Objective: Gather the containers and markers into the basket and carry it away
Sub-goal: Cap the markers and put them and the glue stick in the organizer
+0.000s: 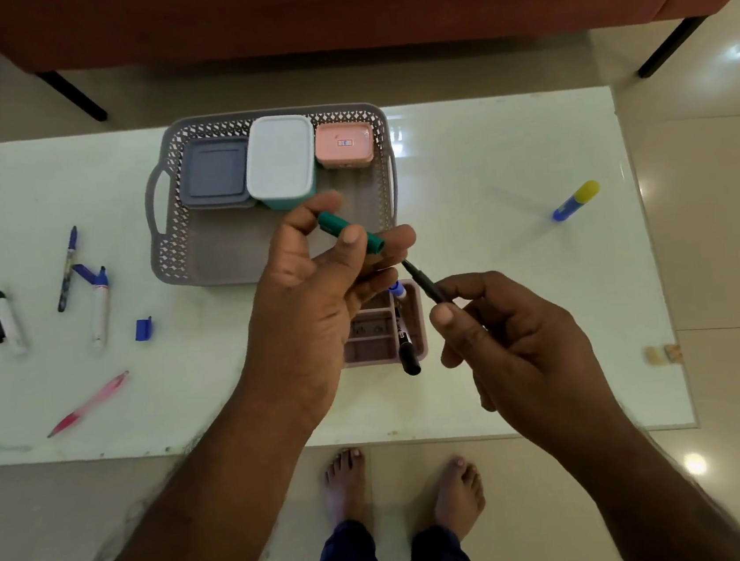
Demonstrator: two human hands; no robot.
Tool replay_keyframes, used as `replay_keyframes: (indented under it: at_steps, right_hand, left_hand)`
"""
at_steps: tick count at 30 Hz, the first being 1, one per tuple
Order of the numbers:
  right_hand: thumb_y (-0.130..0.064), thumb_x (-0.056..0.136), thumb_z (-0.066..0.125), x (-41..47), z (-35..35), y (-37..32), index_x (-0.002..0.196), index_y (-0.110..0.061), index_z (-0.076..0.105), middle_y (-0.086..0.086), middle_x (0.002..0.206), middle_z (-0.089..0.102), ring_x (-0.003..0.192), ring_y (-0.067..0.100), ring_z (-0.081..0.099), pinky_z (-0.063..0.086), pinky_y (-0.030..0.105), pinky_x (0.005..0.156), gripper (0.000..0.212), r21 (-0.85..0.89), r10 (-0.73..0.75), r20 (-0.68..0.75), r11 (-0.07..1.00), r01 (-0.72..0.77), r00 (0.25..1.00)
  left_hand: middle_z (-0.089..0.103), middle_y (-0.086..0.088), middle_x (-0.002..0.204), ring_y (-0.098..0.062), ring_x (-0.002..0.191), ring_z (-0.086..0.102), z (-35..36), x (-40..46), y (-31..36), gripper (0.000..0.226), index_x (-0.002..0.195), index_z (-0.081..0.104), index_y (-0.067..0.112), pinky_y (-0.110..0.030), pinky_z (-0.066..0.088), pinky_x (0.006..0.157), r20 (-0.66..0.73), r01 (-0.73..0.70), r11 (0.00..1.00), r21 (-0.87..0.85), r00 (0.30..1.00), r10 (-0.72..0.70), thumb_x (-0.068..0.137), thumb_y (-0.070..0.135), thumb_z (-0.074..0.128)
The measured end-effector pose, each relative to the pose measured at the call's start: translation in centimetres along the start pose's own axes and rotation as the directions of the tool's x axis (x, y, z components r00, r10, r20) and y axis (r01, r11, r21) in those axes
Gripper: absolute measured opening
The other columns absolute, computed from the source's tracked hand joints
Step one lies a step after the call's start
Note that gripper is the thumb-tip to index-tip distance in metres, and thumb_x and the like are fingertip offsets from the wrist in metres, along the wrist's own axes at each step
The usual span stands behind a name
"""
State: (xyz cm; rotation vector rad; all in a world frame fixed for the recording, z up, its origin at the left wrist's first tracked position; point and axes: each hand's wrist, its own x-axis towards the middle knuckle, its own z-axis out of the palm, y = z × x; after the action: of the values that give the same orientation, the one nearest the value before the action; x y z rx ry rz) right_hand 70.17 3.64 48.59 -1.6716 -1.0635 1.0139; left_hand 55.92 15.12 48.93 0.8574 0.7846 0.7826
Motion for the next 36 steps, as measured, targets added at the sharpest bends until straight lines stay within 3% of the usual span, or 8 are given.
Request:
replay_keyframes:
  at_steps: [4,13,20,25,28,31,34,36]
  right_hand:
    - [-0.036,0.095,0.06,0.1,0.6,-0.3,0.105,-0.038,0.066,-0.013,0.07,0.068,0.052,0.001,0.06,0.039,0.005,0.047,0.012,0.062,-0.014,-0.028,0.998,0.016,1.0]
    - [-0.034,0.095,0.06,0.7,0.9,-0.8,0.107,-0.028,0.068,-0.007,0.072,0.068,0.06,0.002,0.063,0.037,0.002,0.051,0.015,-0.01,-0.028,-0.037,1.0,0.028,0.999]
    - [-0.03,0.093,0.064,1.6,1.8,-1.6,0.088,-0.017,0.071,-0.001,0.066,0.071,0.044,0.0,0.056,0.038,0.007,0.045,0.015,0.163,0.133,-0.04,0.979,-0.125,0.99]
    - [-0.029,0.087,0.07,2.6,2.3,-2.1,0.074,-0.008,0.071,0.012,0.058,0.065,0.03,0.005,0.033,0.026,0.015,0.036,0.025,0.48,0.313,0.088,0.819,-0.315,0.946]
    - [-0.034,0.08,0.07,2.9,2.7,-2.0,0.071,-0.014,0.074,0.014,0.06,0.063,0.033,0.011,0.024,0.016,0.021,0.041,0.023,0.59,0.321,0.218,0.709,-0.386,0.922]
    - [-0.033,0.082,0.07,3.3,3.4,-2.1,0.081,-0.003,0.07,0.013,0.063,0.062,0.032,0.009,0.027,0.019,0.017,0.04,0.03,0.666,0.3,0.292,0.617,-0.418,0.908]
    - [-0.037,0.091,0.066,4.0,4.4,-2.6,0.085,-0.004,0.072,0.012,0.065,0.065,0.032,0.01,0.032,0.028,0.016,0.038,0.034,0.629,0.272,0.247,0.685,-0.367,0.93]
    - [-0.053,0.093,0.056,5.0,4.5,-3.2,0.091,-0.011,0.074,0.007,0.069,0.071,0.037,0.013,0.049,0.039,0.021,0.039,0.046,0.519,0.303,0.189,0.777,-0.357,0.934]
  left_hand:
    - [0.074,-0.014,0.105,-0.027,0.105,0.07,0.1,0.0,-0.1,0.025,0.123,0.048,0.017,-0.039,0.055,0.094,-0.01,0.035,0.997,-0.062,0.999,-0.036,0.098,0.016,0.048]
    - [0.075,-0.013,0.103,-0.029,0.105,0.07,0.5,-0.3,-0.3,0.028,0.125,0.049,0.02,-0.047,0.053,0.097,-0.002,0.022,0.995,0.092,1.0,-0.022,0.097,0.019,0.052]
    - [0.075,-0.004,0.107,-0.019,0.106,0.07,0.6,-0.9,-1.1,0.03,0.127,0.06,0.02,-0.031,0.057,0.087,-0.031,-0.053,0.956,0.29,0.997,0.065,0.097,0.019,0.057]
    - [0.076,-0.007,0.1,-0.022,0.099,0.073,0.4,-1.1,-0.8,0.028,0.123,0.063,0.022,-0.031,0.057,0.081,-0.09,-0.076,0.968,0.237,0.991,0.099,0.096,0.02,0.057]
    - [0.077,-0.005,0.096,-0.02,0.095,0.073,0.1,-1.0,-0.4,0.028,0.123,0.063,0.021,-0.028,0.057,0.079,-0.073,-0.102,0.959,0.264,0.989,0.125,0.097,0.017,0.056]
    - [0.076,-0.007,0.093,-0.017,0.091,0.073,-0.1,-0.9,0.0,0.03,0.127,0.06,0.016,-0.026,0.057,0.078,-0.082,-0.123,0.959,0.254,0.985,0.149,0.097,0.012,0.054]
    - [0.076,-0.007,0.098,-0.019,0.095,0.073,-0.7,-0.4,1.1,0.035,0.132,0.056,0.012,-0.03,0.058,0.078,-0.05,-0.128,0.954,0.272,0.988,0.147,0.097,0.01,0.054]
    - [0.074,-0.007,0.106,-0.023,0.103,0.071,-1.9,0.0,2.2,0.039,0.134,0.054,0.013,-0.037,0.058,0.085,-0.019,-0.158,0.931,0.328,0.985,0.174,0.095,0.008,0.055]
